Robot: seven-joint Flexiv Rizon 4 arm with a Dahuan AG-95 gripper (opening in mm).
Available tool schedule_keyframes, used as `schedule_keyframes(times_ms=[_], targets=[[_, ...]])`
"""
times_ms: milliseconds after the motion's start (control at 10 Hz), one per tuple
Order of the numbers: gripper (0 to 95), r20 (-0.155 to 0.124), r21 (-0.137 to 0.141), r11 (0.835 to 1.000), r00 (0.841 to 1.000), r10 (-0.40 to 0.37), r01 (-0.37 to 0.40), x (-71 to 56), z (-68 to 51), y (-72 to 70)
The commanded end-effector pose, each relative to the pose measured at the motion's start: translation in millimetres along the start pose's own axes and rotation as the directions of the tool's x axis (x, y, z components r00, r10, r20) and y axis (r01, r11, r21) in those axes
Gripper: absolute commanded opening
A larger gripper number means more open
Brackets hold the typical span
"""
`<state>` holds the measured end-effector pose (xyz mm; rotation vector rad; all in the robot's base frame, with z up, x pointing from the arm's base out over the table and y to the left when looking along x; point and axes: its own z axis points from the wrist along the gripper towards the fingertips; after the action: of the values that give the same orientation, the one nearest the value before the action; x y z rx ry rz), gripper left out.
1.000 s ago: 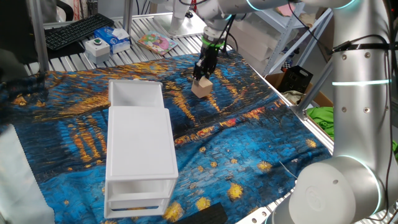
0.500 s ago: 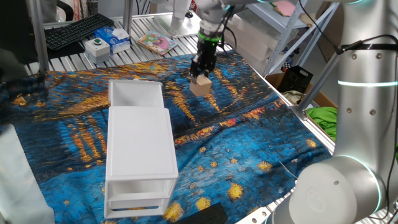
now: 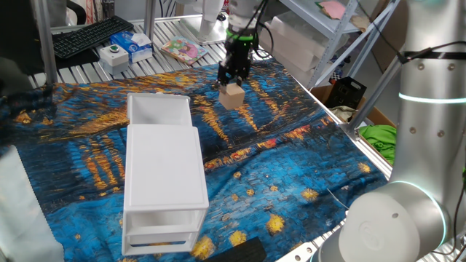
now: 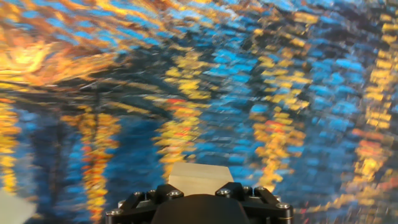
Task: Put things in the drawer
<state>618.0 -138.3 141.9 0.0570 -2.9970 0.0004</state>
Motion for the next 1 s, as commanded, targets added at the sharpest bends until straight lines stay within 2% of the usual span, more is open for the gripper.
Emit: schedule_keyframes(times_ms=[100,500,800,1000], targets=[[0.0,-0.010,-0.004,0.999,0.999,0.036,-0.036,7.4,-13.5,16.3],[0.0,-0.022,-0.011,0.993,0.993,0.116,-0.116,32.3,-35.3,53.6],[0.0,-0.030,-0.015,0.988,0.988,0.155,-0.155,51.1,-44.6,73.9],[0.0,-0.020,-0.024,0.987,0.987,0.158,-0.159,61.7,-48.3,83.5]])
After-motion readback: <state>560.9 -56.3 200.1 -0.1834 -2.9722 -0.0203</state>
